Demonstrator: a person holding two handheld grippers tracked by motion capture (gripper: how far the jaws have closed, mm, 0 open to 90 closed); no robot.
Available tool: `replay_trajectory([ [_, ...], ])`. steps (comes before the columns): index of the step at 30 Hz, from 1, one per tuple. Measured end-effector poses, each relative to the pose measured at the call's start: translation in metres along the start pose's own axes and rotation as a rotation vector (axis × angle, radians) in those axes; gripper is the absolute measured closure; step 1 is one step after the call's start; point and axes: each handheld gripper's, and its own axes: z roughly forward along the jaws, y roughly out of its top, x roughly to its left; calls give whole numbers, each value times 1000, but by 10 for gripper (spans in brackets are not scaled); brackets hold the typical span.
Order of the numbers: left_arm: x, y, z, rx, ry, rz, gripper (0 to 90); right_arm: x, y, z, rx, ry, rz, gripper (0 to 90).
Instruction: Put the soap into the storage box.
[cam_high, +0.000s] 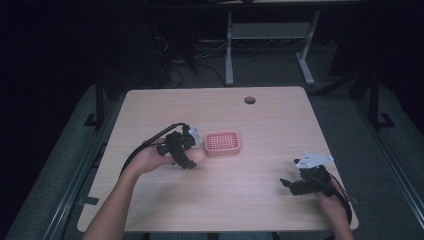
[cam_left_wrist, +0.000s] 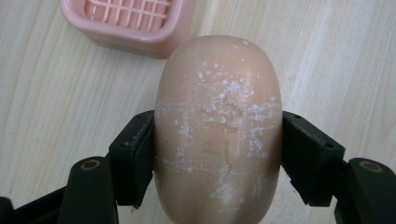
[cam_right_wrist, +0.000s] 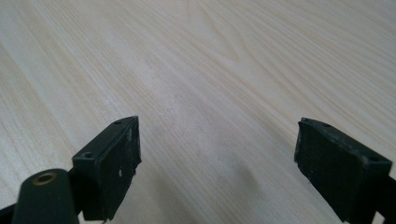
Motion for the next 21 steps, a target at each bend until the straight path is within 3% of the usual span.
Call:
replay_trajectory([
  [15, 6, 20, 0, 3, -1, 11, 321, -1, 0, -1, -7, 1, 0, 140],
  [21, 6, 30, -2, 5, 0, 34, 321, -1, 0, -1, -8, 0, 0, 140],
])
